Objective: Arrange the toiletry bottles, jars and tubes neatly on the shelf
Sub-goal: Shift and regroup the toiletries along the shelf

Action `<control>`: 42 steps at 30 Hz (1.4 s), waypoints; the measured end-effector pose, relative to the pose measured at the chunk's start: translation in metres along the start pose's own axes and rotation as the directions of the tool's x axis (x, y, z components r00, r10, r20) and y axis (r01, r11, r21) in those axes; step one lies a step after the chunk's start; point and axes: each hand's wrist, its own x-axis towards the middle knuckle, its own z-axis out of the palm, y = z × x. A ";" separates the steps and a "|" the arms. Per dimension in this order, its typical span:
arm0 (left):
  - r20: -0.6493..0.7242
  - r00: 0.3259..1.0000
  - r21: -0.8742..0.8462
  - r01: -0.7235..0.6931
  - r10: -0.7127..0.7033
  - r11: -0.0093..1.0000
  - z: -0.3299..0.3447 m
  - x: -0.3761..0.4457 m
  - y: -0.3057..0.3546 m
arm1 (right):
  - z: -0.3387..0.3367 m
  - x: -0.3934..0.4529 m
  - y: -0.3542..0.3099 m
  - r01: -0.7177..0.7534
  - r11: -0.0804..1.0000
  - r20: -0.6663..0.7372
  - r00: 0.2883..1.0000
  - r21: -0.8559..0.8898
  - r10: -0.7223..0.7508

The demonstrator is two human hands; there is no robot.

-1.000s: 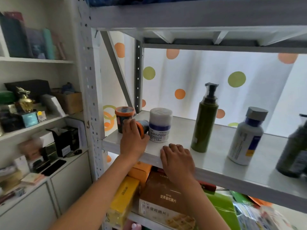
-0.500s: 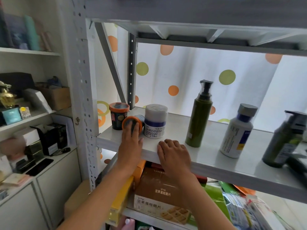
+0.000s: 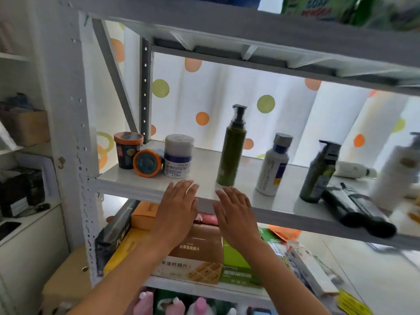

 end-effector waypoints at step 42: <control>0.131 0.967 -0.560 -0.110 0.219 0.821 0.104 0.272 0.662 | -0.400 -0.039 0.597 -0.195 0.974 -0.098 0.978 -0.113 0.185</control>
